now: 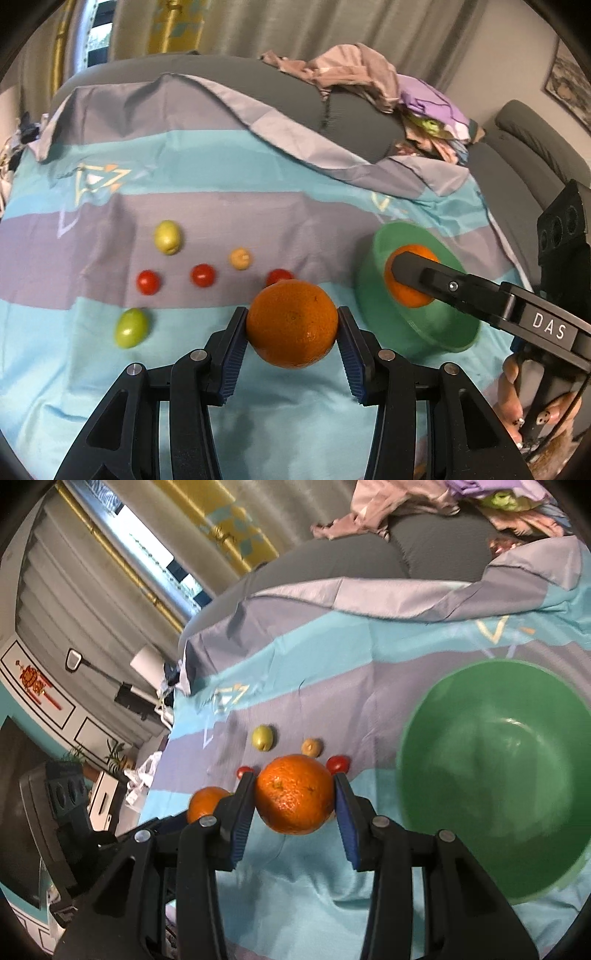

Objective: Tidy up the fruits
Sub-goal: 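Carry both held oranges over the green bowl with both tools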

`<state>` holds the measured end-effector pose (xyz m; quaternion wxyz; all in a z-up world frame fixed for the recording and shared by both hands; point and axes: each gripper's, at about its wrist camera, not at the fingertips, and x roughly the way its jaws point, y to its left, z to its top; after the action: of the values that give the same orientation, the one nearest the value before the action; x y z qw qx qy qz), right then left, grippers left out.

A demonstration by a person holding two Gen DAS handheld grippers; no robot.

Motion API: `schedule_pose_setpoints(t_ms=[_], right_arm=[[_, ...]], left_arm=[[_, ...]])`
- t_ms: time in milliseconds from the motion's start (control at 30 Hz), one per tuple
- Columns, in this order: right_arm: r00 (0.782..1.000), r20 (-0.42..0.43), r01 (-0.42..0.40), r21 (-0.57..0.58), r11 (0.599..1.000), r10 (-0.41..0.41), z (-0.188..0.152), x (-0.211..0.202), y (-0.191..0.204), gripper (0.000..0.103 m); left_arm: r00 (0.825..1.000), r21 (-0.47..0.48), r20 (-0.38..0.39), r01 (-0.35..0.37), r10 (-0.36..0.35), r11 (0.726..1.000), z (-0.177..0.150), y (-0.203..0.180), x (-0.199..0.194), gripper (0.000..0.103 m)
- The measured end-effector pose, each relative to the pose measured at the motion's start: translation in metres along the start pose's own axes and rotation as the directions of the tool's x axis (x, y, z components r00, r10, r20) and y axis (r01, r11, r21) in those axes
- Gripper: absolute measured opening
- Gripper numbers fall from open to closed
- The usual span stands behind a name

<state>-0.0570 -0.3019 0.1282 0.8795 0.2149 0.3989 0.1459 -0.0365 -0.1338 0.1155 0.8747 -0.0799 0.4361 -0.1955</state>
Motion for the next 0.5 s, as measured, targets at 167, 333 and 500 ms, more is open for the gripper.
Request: schedule_pose_setpoints(t_ms=[167,333,500], right_arm=[[1.0,0.022,0.005,0.001,1.0,-0.005,0.002,-0.013,-0.006,0.042],[0.998,0.06,0.004,0.024,1.0,-0.005,0.005,-0.029,-0.018,0.043],[0.995,0.095,0.028,0.04,0.999,-0.031,0.009,-0.043,-0.033,0.043]], left_arm=[[0.999,0.009,0.005,0.04,-0.04,0.999,0.007,-0.023,0.005,0.047],[0.998,0.022,0.014,0.068,-0.069,0.997,0.014,-0.045,0.012,0.048],[0.997,0.036,0.013,0.081,-0.082,0.996,0.02,-0.061,0.022,0.047]])
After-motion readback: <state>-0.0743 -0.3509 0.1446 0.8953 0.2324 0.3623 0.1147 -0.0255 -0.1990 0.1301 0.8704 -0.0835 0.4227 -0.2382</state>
